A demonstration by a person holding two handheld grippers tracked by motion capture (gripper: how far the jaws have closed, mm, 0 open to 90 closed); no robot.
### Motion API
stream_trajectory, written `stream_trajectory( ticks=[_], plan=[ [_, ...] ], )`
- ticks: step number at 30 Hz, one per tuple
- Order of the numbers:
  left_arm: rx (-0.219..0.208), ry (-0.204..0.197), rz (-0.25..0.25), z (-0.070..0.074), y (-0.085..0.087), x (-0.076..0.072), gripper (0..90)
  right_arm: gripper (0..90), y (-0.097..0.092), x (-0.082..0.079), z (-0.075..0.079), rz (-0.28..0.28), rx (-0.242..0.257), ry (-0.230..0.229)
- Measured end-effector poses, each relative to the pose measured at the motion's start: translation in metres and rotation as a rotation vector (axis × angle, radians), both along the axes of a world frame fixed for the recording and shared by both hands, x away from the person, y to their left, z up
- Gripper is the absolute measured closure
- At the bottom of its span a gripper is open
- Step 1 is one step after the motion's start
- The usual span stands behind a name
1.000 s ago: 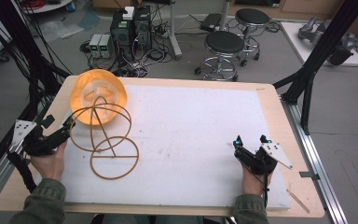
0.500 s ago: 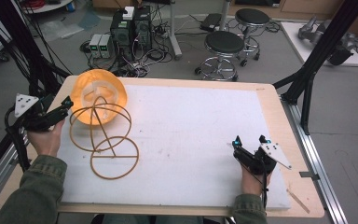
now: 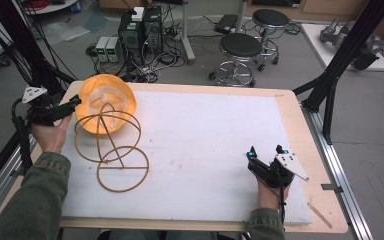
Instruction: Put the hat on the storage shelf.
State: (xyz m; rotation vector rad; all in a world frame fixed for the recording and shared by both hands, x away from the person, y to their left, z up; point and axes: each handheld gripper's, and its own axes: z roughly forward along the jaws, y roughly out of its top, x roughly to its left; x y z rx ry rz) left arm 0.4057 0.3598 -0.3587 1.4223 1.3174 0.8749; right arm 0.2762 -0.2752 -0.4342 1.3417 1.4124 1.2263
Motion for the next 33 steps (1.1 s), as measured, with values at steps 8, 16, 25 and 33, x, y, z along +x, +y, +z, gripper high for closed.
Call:
stream_trajectory(
  ticks=[8,16,25,33],
  plan=[
    [-0.045,0.048,0.026,-0.018,0.007,0.033,32.9,9.3,-0.003,0.003,0.000,-0.035,-0.002,-0.021],
    [-0.076,0.134,0.002,-0.017,0.007,0.069,36.5,9.3,-0.002,0.008,-0.002,-0.038,-0.025,-0.008],
    [-0.099,0.197,-0.044,-0.019,0.009,0.089,85.5,9.3,-0.002,0.010,-0.004,-0.029,-0.039,0.013],
    [-0.064,0.161,-0.065,-0.014,0.002,0.084,86.8,9.3,-0.002,0.008,-0.003,-0.027,-0.027,0.016]
  ],
)
